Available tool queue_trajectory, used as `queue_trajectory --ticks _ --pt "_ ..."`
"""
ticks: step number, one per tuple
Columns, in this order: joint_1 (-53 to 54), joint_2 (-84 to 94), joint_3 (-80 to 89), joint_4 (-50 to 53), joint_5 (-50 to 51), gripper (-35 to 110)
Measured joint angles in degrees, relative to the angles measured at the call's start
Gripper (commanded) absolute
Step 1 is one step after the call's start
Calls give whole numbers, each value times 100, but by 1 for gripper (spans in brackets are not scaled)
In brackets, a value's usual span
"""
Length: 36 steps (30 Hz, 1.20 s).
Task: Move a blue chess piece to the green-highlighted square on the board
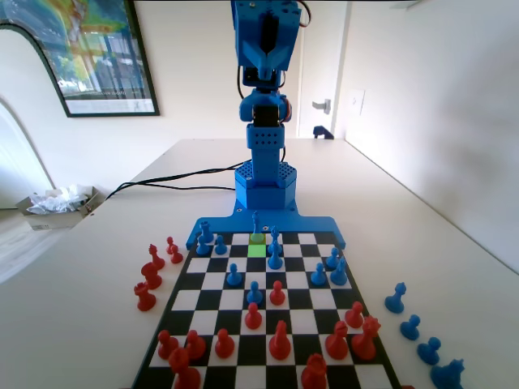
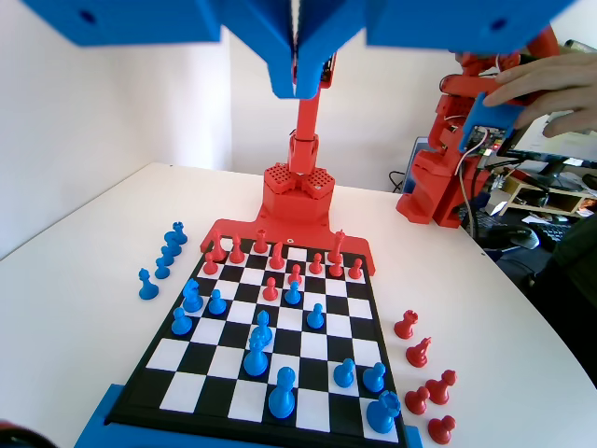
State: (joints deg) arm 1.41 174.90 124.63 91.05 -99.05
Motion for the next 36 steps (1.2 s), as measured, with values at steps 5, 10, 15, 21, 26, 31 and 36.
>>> queue_trajectory --ticks 5,10,15,21,26,31,36 --pt "-18 -35 0 0 -123 1" --pt "-18 -316 -123 123 -334 1" --pt "-18 -1028 -642 536 -800 1" --pt "-88 -2021 -1125 1011 -1934 1" --pt "-88 -2769 -1318 1072 -3208 2" --pt "-246 -3683 -1397 835 -4430 4" --pt "-369 -4307 -1433 606 -5335 3"
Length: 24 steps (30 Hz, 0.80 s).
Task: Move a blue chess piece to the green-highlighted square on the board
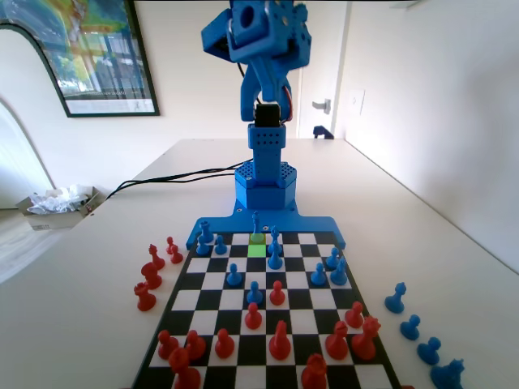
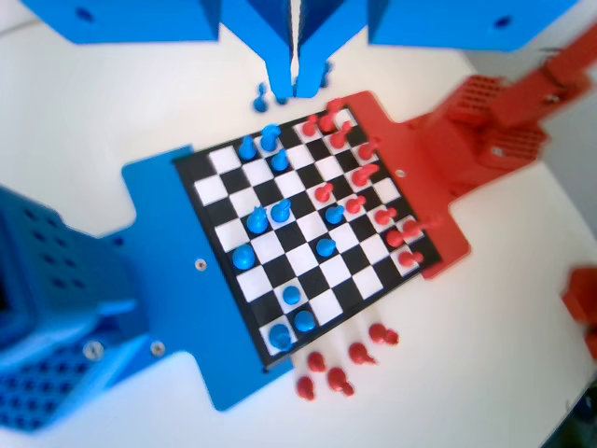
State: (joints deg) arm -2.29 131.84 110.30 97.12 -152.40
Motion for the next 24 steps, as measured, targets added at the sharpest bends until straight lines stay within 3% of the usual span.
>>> queue_trajectory --ticks 6,24 --pt "-79 -185 193 -176 -835 9" --pt "246 -589 2285 -1872 -1301 10"
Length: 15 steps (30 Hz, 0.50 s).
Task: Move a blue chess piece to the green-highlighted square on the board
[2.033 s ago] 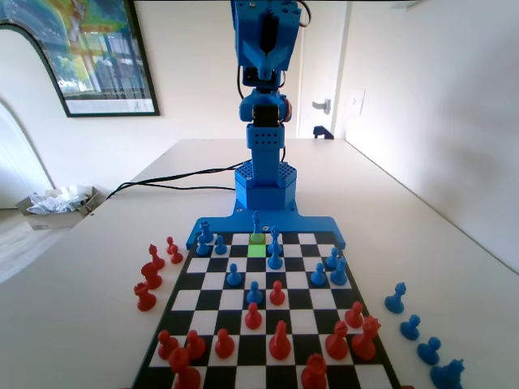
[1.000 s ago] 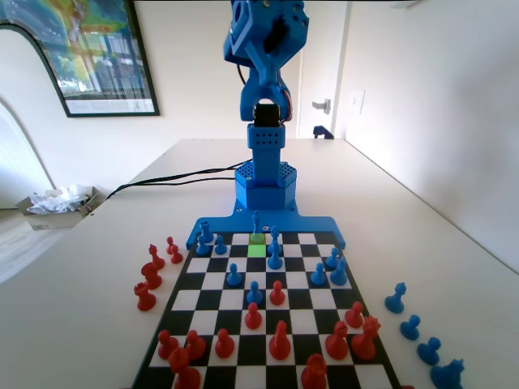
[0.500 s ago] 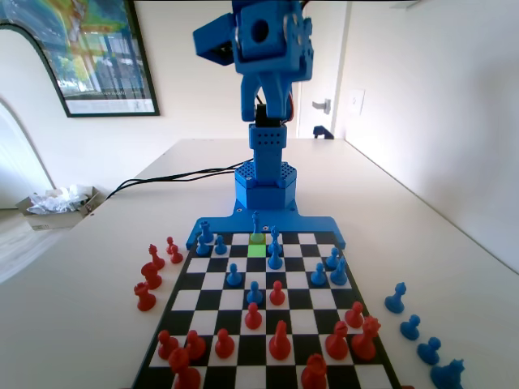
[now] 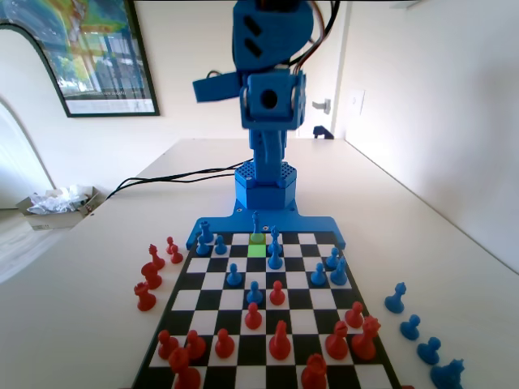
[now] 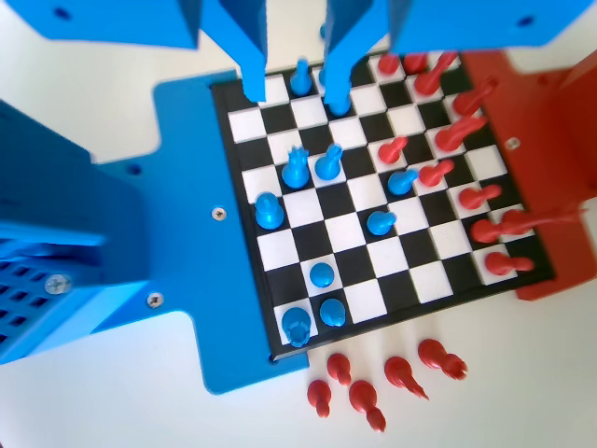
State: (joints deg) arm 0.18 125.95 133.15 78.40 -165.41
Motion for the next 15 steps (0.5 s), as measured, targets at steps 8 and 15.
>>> queue_trajectory --ticks 8,15 --pt "264 -299 791 -861 -167 11" --pt "272 -308 1477 -1696 -167 11"
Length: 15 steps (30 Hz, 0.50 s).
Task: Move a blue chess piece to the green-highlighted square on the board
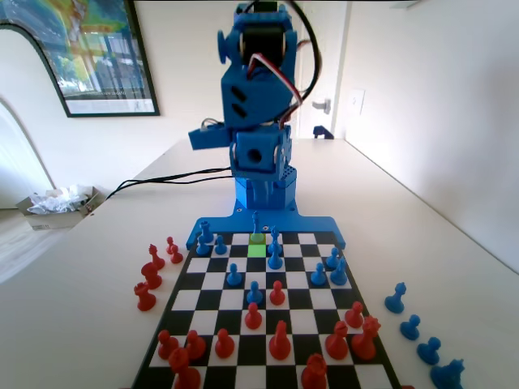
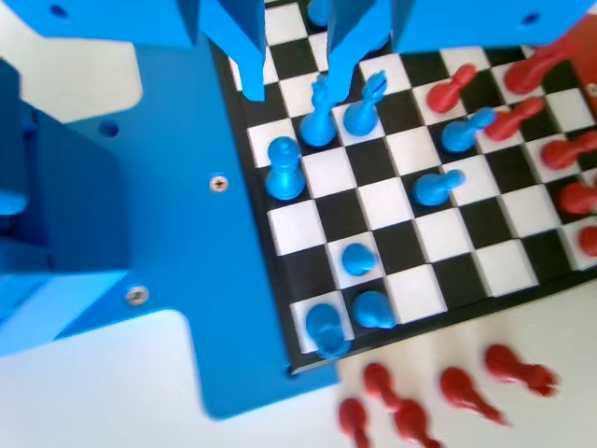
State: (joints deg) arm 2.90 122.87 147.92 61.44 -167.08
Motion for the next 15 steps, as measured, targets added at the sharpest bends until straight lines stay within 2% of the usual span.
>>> queue_trajectory --ticks 15 --pt "132 9 615 -633 0 11"
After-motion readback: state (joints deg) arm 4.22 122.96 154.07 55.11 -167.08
